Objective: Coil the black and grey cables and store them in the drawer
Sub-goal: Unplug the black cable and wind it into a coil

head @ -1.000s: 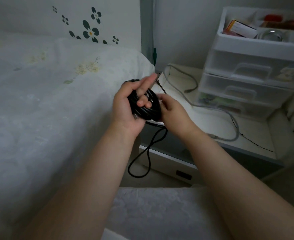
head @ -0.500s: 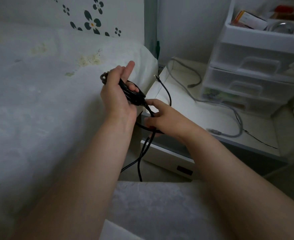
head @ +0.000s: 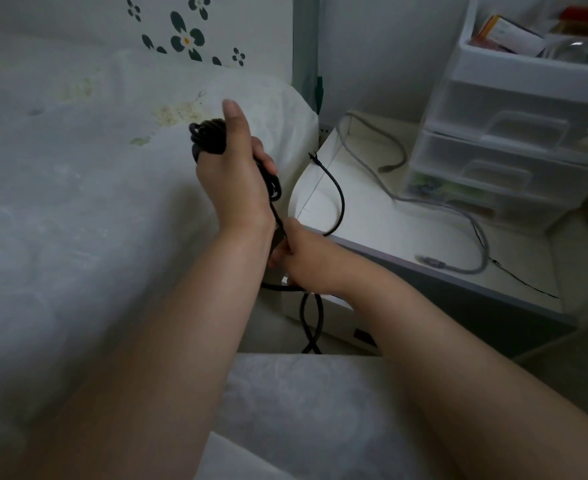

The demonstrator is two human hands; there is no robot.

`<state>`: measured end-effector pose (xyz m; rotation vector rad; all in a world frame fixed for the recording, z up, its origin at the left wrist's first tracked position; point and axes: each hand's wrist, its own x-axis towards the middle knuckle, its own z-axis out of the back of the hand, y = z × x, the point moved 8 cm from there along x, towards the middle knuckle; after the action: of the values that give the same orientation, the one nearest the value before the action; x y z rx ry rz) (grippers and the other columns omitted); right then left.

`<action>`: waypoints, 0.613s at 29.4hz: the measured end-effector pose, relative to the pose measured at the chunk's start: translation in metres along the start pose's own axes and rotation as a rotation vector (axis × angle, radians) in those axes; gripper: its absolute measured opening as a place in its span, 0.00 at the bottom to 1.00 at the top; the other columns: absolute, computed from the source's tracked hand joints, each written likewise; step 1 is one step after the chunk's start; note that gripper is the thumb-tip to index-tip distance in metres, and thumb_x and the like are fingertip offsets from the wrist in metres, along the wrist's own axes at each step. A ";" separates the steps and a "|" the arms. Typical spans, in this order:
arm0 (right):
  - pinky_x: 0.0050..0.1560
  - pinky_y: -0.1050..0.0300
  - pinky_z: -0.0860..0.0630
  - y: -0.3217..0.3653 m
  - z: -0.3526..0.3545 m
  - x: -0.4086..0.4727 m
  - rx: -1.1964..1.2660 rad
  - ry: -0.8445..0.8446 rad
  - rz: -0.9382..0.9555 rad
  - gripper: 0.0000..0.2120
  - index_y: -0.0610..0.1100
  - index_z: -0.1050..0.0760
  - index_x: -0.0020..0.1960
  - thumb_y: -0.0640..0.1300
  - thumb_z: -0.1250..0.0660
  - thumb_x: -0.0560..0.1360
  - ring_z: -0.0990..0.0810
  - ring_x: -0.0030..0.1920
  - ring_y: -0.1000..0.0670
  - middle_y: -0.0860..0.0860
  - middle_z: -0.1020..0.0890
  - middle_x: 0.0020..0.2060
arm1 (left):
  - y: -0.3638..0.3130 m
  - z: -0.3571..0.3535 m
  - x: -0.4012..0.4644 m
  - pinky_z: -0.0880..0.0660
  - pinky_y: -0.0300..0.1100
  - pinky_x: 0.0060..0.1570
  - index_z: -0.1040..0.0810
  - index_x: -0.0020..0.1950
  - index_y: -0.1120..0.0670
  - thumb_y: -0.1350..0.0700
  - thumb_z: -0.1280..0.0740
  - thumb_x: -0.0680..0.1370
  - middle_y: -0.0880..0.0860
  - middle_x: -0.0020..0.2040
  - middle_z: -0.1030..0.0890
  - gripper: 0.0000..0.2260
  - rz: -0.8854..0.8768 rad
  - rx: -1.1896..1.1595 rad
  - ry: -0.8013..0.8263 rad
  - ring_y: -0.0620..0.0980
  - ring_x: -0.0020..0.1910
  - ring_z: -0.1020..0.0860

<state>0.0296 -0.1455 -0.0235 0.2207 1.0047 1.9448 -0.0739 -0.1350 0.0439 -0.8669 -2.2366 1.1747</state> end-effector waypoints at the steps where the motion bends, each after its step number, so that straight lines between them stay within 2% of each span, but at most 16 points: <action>1: 0.45 0.56 0.24 -0.001 -0.004 -0.001 -0.043 0.025 -0.011 0.13 0.40 0.36 0.63 0.40 0.43 0.80 0.22 0.48 0.46 0.42 0.21 0.54 | -0.002 -0.001 0.000 0.30 0.42 0.30 0.27 0.37 0.56 0.50 0.35 0.79 0.49 0.25 0.28 0.14 -0.050 0.066 0.016 0.48 0.23 0.30; 2: 0.46 0.57 0.25 0.000 -0.007 -0.004 -0.081 0.044 -0.012 0.12 0.40 0.34 0.62 0.40 0.43 0.79 0.23 0.50 0.47 0.42 0.22 0.55 | -0.004 -0.002 0.002 0.29 0.41 0.29 0.26 0.40 0.57 0.49 0.35 0.79 0.51 0.28 0.24 0.14 -0.097 0.143 0.036 0.48 0.24 0.28; 3: 0.45 0.59 0.26 0.001 -0.008 -0.006 -0.103 0.059 -0.005 0.13 0.41 0.34 0.63 0.40 0.43 0.79 0.23 0.51 0.48 0.43 0.22 0.56 | -0.004 -0.004 0.004 0.27 0.39 0.29 0.25 0.46 0.60 0.48 0.35 0.79 0.54 0.35 0.20 0.14 -0.139 0.225 0.062 0.49 0.27 0.24; 4: 0.46 0.59 0.26 0.001 -0.008 -0.009 -0.105 0.061 0.005 0.15 0.43 0.33 0.65 0.39 0.43 0.79 0.23 0.51 0.48 0.45 0.22 0.56 | -0.004 -0.006 0.007 0.25 0.39 0.31 0.25 0.54 0.61 0.47 0.34 0.77 0.57 0.46 0.18 0.18 -0.180 0.301 0.098 0.53 0.34 0.20; 6: 0.48 0.58 0.26 0.002 0.001 -0.012 -0.083 0.008 0.035 0.16 0.47 0.33 0.66 0.39 0.44 0.79 0.23 0.49 0.49 0.47 0.22 0.54 | -0.002 -0.010 0.010 0.20 0.46 0.45 0.28 0.65 0.59 0.44 0.32 0.74 0.52 0.59 0.21 0.25 -0.249 0.451 0.180 0.59 0.53 0.20; 7: 0.47 0.58 0.26 0.003 0.008 -0.014 -0.083 -0.025 0.054 0.16 0.48 0.32 0.66 0.39 0.45 0.79 0.23 0.48 0.50 0.48 0.23 0.54 | 0.001 -0.012 0.011 0.22 0.47 0.54 0.29 0.67 0.59 0.44 0.30 0.74 0.50 0.62 0.23 0.27 -0.281 0.525 0.227 0.55 0.60 0.22; 8: 0.48 0.58 0.26 0.004 0.013 -0.014 -0.091 -0.051 0.075 0.16 0.49 0.31 0.65 0.39 0.45 0.80 0.23 0.48 0.50 0.49 0.22 0.54 | 0.002 -0.016 0.009 0.25 0.39 0.60 0.30 0.68 0.59 0.45 0.29 0.74 0.51 0.64 0.24 0.28 -0.315 0.597 0.279 0.48 0.63 0.26; 9: 0.51 0.58 0.26 0.004 0.018 -0.014 -0.100 -0.068 0.102 0.15 0.49 0.30 0.65 0.40 0.45 0.80 0.23 0.51 0.50 0.49 0.22 0.56 | 0.003 -0.020 0.006 0.30 0.28 0.59 0.30 0.69 0.60 0.45 0.29 0.73 0.53 0.65 0.25 0.30 -0.347 0.661 0.329 0.44 0.63 0.29; 10: 0.55 0.58 0.27 0.004 0.021 -0.014 -0.116 -0.076 0.133 0.14 0.48 0.29 0.64 0.40 0.44 0.80 0.23 0.55 0.50 0.50 0.22 0.58 | 0.006 -0.024 0.004 0.34 0.22 0.56 0.31 0.69 0.60 0.43 0.29 0.73 0.54 0.66 0.25 0.32 -0.364 0.707 0.371 0.43 0.63 0.30; 11: 0.57 0.59 0.29 0.005 0.024 -0.014 -0.145 -0.081 0.169 0.14 0.48 0.29 0.64 0.41 0.44 0.81 0.25 0.57 0.51 0.51 0.23 0.59 | 0.008 -0.027 0.002 0.35 0.21 0.54 0.31 0.69 0.61 0.39 0.30 0.71 0.55 0.66 0.25 0.35 -0.361 0.739 0.401 0.45 0.64 0.29; 13: 0.56 0.60 0.31 0.007 0.030 -0.016 -0.227 -0.093 0.235 0.13 0.48 0.27 0.63 0.43 0.43 0.81 0.26 0.54 0.54 0.54 0.24 0.57 | 0.013 -0.032 0.000 0.30 0.31 0.54 0.29 0.66 0.62 0.27 0.38 0.64 0.57 0.62 0.23 0.46 -0.354 0.818 0.453 0.51 0.61 0.25; 15: 0.53 0.55 0.26 0.007 0.038 -0.019 -0.267 -0.120 0.261 0.11 0.51 0.26 0.60 0.47 0.43 0.81 0.24 0.48 0.54 0.53 0.21 0.51 | 0.018 -0.035 -0.002 0.24 0.46 0.52 0.27 0.62 0.63 0.20 0.49 0.60 0.58 0.53 0.20 0.52 -0.347 0.894 0.515 0.56 0.53 0.22; 17: 0.46 0.51 0.22 0.006 0.050 -0.024 -0.197 -0.176 0.261 0.09 0.51 0.24 0.55 0.49 0.41 0.80 0.22 0.38 0.56 0.54 0.20 0.38 | 0.022 -0.037 -0.004 0.23 0.57 0.48 0.25 0.58 0.63 0.18 0.56 0.60 0.58 0.45 0.19 0.54 -0.303 0.895 0.585 0.58 0.44 0.20; 18: 0.42 0.52 0.22 0.006 0.056 -0.025 -0.128 -0.211 0.268 0.08 0.50 0.23 0.54 0.49 0.40 0.80 0.23 0.33 0.57 0.54 0.21 0.32 | 0.026 -0.038 -0.005 0.24 0.58 0.47 0.24 0.58 0.62 0.17 0.58 0.58 0.58 0.43 0.19 0.56 -0.262 0.897 0.624 0.57 0.42 0.20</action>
<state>0.0690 -0.1350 0.0231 0.4980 0.7393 2.1648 -0.0374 -0.1067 0.0419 -0.4441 -1.0952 1.3440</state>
